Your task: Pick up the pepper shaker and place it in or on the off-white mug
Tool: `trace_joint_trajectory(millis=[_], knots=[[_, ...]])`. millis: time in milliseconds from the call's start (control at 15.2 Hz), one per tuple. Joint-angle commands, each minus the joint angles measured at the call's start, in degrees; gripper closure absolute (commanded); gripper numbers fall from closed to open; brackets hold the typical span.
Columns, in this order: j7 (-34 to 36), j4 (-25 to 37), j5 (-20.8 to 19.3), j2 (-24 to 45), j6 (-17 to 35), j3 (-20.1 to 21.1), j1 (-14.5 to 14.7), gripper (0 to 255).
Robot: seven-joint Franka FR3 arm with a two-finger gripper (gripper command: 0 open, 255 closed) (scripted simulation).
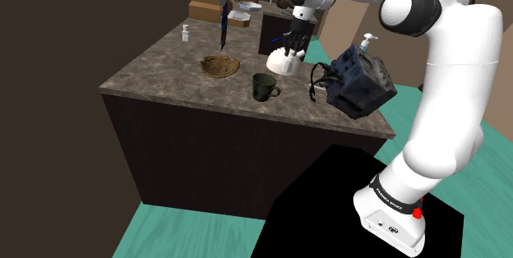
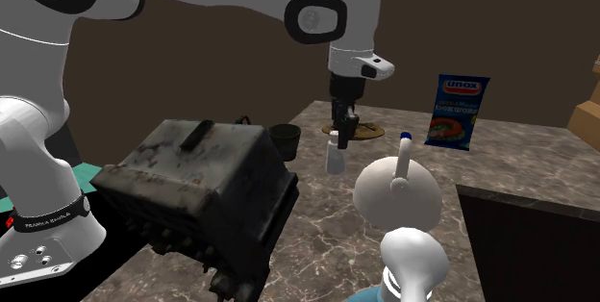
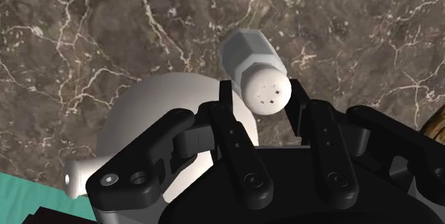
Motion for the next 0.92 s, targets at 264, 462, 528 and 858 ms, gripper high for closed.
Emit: trace_joint_trajectory(millis=[264,462,528,858], knots=[[0.4,3.6,-0.3,-0.7,-4.3,-0.2,-0.2,255],[0.6,5.7,-0.4,-0.9,-6.6,-0.2,-0.3,255],[0.7,6.5,-0.4,-0.9,-7.3,-0.2,-0.4,255],[1.0,10.6,-0.5,-0.7,-11.2,-0.3,-0.7,255]])
